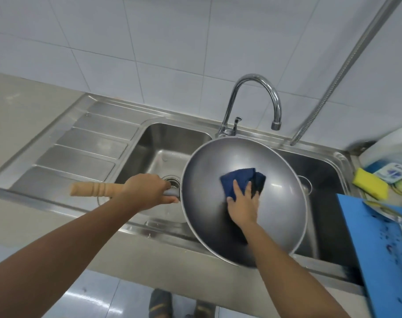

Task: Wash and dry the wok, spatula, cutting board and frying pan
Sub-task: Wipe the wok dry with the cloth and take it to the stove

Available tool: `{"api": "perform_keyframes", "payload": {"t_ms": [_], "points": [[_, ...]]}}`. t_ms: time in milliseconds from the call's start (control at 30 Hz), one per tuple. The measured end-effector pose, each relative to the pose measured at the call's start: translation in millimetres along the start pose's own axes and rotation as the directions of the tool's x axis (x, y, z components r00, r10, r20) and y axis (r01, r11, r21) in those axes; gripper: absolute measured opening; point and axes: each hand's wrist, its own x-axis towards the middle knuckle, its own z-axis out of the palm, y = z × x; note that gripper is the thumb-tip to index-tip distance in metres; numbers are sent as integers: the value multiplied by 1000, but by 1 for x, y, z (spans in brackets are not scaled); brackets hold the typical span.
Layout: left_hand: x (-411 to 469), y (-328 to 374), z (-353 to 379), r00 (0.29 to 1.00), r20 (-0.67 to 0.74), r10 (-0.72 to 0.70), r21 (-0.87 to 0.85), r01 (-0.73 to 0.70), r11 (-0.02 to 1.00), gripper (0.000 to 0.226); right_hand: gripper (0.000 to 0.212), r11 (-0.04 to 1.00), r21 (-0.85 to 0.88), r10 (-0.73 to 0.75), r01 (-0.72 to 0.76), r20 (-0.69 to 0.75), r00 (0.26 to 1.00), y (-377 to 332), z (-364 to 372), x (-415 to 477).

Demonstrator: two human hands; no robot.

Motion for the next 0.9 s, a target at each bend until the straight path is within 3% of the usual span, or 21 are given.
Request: {"api": "perform_keyframes", "payload": {"t_ms": [100, 167, 233, 300, 400, 500, 567, 667, 733, 800, 833, 900], "points": [[5, -2, -1, 1000, 20, 18, 6, -18, 1000, 63, 55, 869, 454, -269, 197, 101, 958, -61, 12, -32], [9, -3, 3, 1000, 18, 23, -14, -23, 1000, 63, 54, 771, 589, -376, 242, 114, 920, -71, 13, -42], [12, -4, 8, 999, 3, 38, -44, -38, 998, 63, 54, 825, 459, -411, 331, 85, 908, -46, 17, -35], [13, -5, 12, 998, -18, 61, -51, -62, 997, 62, 52, 924, 194, -343, 330, 39, 939, 1, 15, -16], [14, -5, 13, 995, -43, 89, -52, -91, 994, 59, 54, 967, -244, -105, 66, -152, 983, 73, -26, 2], [19, -6, 16, 995, -37, 93, -66, -96, 993, 61, 64, 854, -476, 97, -209, -248, 964, 93, -65, -7], [24, -5, 19, 995, -31, 92, -80, -95, 992, 63, 67, 870, -370, 230, -325, -276, 933, 73, -57, -25], [33, 2, 19, 997, -21, 80, -80, -81, 994, 64, 58, 935, 12, 353, -354, -87, 931, 18, -13, -55], [41, 7, 17, 996, -29, 85, -55, -87, 995, 66, 54, 889, 354, 272, -291, 104, 957, -27, 2, -69], [48, 8, 18, 996, -22, 83, -42, -84, 996, 68, 51, 729, 636, 108, -252, 258, 960, -57, -6, -79], [51, 7, 21, 997, -16, 82, -40, -83, 996, 68, 51, 680, 685, 44, -259, 315, 948, -60, -13, -85], [54, 4, 24, 996, -16, 82, -41, -83, 996, 67, 52, 719, 647, -35, -253, 398, 917, -41, -27, -100]]}}
